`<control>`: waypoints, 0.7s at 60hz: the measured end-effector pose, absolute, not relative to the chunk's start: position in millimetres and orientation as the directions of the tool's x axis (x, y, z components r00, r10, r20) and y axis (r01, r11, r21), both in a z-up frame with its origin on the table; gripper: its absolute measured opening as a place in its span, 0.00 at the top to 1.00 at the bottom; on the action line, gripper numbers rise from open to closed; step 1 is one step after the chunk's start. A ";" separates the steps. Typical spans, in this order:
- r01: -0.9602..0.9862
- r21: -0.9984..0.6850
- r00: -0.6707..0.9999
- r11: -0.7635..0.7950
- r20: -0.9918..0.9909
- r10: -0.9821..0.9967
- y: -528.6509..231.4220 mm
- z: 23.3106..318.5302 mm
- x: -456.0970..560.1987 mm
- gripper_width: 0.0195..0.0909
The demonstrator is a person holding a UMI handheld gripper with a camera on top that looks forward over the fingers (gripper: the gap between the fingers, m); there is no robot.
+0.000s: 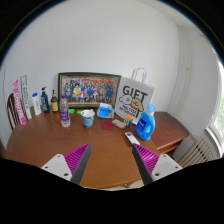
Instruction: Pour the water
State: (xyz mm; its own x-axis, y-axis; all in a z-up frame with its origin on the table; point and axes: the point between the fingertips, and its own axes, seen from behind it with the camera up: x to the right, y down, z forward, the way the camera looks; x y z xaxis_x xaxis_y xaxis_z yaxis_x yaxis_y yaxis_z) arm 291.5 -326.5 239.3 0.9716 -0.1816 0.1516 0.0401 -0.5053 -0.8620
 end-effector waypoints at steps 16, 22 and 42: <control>0.056 -0.845 0.979 -0.531 0.150 -0.135 -304.5 218.5 255.5 0.07; 0.064 -0.841 0.982 -0.537 0.148 -0.114 -293.6 210.8 231.0 0.07; 0.060 -0.870 0.995 -0.489 0.092 -0.042 -227.2 177.9 122.0 0.07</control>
